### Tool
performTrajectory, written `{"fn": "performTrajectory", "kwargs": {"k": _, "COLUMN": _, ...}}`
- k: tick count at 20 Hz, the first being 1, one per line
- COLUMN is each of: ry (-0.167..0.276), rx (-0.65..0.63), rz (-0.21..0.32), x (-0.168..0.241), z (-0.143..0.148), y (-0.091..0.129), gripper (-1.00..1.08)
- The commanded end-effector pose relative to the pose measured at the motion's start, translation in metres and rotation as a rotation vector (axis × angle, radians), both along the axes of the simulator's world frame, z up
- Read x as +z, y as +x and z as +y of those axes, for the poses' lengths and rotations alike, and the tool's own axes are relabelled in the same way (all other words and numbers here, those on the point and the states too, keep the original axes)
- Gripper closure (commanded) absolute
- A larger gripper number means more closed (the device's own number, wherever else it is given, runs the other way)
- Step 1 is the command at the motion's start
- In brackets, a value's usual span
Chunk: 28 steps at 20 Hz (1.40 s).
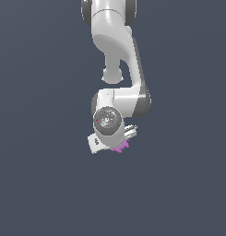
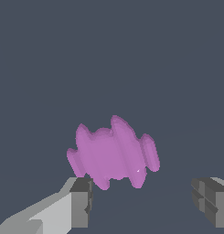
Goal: Pick up the object and move it to a goal position.
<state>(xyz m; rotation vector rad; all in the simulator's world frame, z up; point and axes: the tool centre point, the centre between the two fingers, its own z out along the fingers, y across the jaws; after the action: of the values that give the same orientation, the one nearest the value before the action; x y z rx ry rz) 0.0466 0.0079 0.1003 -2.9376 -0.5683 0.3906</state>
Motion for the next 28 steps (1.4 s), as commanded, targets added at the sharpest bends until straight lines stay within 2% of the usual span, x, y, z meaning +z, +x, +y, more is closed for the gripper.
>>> {"fn": "performTrajectory", "kwargs": {"k": 1, "ry": 0.030, "rx": 0.040, "rz": 0.022, "x": -0.006, "z": -0.001, "y": 0.005, "gripper": -0.60}}
{"fn": "performTrajectory", "kwargs": {"k": 11, "ry": 0.167, "rx": 0.188, "rz": 0.098, "x": -0.027, "z": -0.007, "y": 0.016, "gripper": -0.60}}
{"fn": "performTrajectory", "kwargs": {"k": 19, "ry": 0.282, "rx": 0.287, "rz": 0.138, "x": -0.042, "z": -0.015, "y": 0.018, "gripper": -0.60}}
{"fn": "performTrajectory", "kwargs": {"k": 28, "ry": 0.358, "rx": 0.344, "rz": 0.155, "x": -0.050, "z": -0.022, "y": 0.016, "gripper": -0.60}}
